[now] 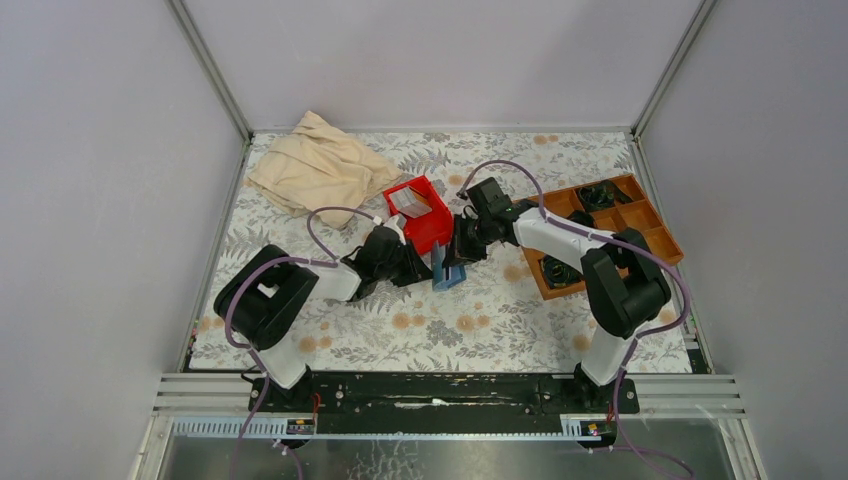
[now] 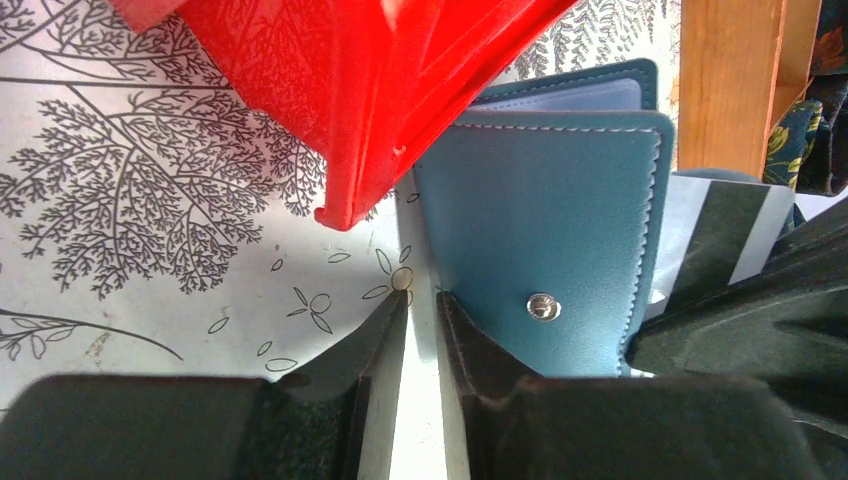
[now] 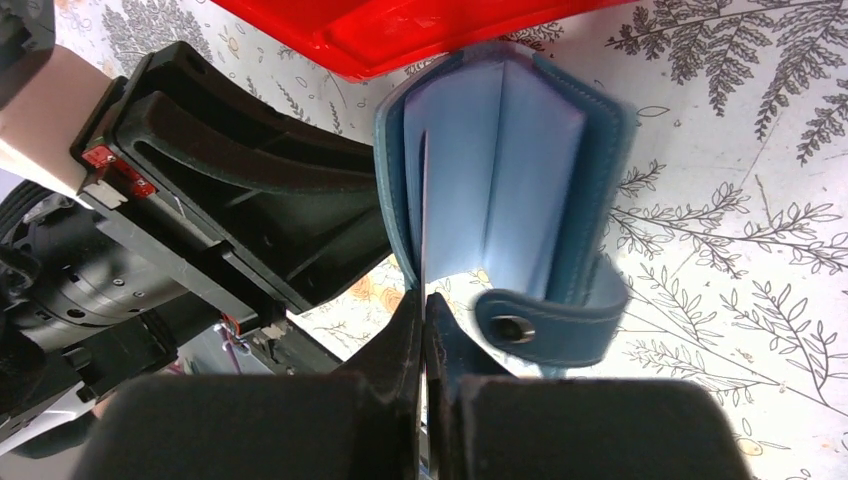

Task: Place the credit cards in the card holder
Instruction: Open the card holder at the center of the board.

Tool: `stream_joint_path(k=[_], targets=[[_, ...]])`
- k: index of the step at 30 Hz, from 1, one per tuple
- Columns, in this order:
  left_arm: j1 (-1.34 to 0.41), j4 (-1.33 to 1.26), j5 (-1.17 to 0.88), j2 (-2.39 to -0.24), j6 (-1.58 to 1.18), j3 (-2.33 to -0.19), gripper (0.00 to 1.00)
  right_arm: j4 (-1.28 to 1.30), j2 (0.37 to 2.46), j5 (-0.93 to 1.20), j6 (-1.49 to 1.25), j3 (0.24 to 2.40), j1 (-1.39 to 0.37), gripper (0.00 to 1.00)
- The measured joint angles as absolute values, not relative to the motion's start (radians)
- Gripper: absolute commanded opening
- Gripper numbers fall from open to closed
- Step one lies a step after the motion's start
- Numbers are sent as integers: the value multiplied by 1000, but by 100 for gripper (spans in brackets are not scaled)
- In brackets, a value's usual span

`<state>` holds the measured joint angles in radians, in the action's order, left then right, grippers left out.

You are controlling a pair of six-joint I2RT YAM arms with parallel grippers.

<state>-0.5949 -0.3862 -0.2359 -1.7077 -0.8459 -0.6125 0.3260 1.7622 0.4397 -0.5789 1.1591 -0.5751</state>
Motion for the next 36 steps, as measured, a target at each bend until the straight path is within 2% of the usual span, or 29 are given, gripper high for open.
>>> stream_joint_path(k=[15, 27, 36], targets=[[-595, -394, -242, -1675, -862, -577, 28, 430, 1833, 303, -495, 1229, -619, 0], [-603, -4, -199, -1430, -862, -530, 31, 490, 1862, 219, -447, 1271, -647, 0], [-602, 14, -196, -1434, -875, -532, 31, 450, 1862, 260, -455, 1272, -653, 0]])
